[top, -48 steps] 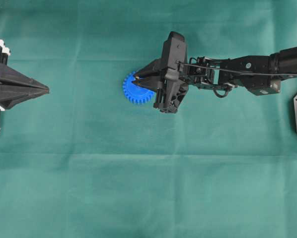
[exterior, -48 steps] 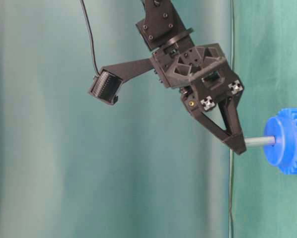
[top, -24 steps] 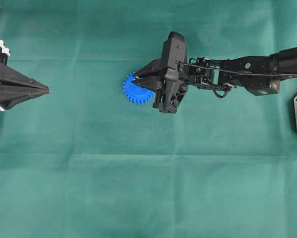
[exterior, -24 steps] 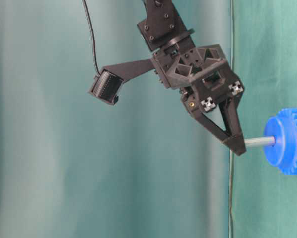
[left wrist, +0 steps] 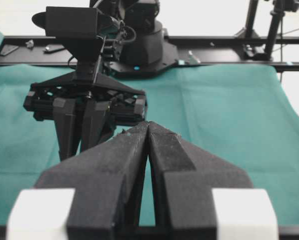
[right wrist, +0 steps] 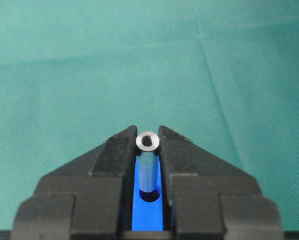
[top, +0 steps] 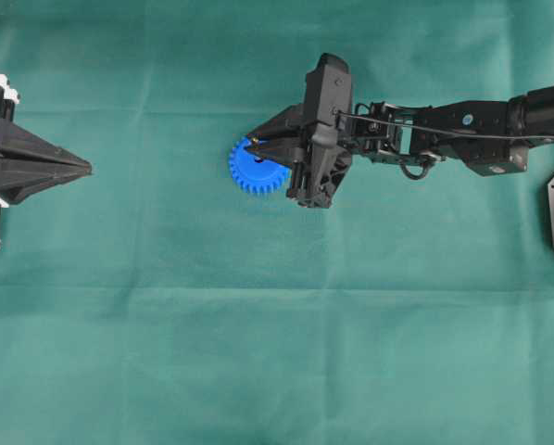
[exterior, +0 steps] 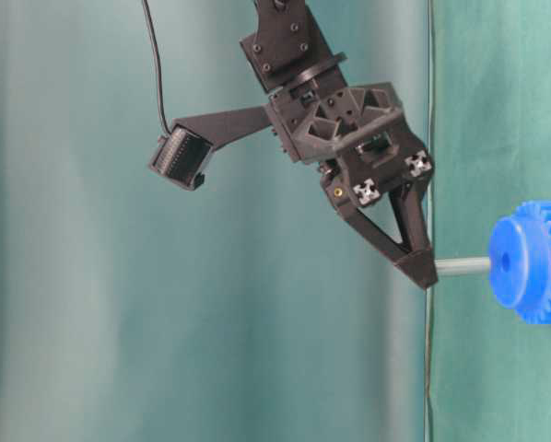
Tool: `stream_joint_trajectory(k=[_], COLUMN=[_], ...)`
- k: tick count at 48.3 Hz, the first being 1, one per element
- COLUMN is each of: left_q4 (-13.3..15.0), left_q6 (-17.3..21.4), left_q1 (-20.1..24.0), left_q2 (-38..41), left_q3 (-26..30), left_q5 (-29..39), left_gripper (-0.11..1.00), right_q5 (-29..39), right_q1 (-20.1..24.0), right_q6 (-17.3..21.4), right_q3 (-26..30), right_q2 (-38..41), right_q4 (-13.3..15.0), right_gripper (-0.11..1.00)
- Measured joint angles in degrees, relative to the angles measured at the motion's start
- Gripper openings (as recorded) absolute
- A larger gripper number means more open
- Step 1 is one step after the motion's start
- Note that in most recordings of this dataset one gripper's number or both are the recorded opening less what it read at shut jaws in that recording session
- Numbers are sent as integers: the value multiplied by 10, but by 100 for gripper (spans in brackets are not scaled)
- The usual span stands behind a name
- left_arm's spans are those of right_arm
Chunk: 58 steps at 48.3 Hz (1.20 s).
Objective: Insert the shaft placed at a random location into the center hole of the medium gear at another random location.
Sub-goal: 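Lower the held shaft into the blue gear's center hole, then press the shaft further down into the gear hole with the right gripper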
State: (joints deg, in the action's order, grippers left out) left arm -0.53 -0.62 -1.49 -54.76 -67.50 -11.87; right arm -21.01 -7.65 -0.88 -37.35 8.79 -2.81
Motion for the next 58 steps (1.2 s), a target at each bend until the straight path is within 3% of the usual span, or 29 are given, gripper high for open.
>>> stream_joint_trajectory(k=[58], left_q4=[-1], left_q6=[0], left_q1=[0], left_q2=[0], left_q3=[0], left_q5=[-1], left_gripper=[0], right_q5=[-25], right_q1=[-1], right_q6=[0], right_q3=[0], right_q2=[66], right_q4=[1], right_gripper=[13])
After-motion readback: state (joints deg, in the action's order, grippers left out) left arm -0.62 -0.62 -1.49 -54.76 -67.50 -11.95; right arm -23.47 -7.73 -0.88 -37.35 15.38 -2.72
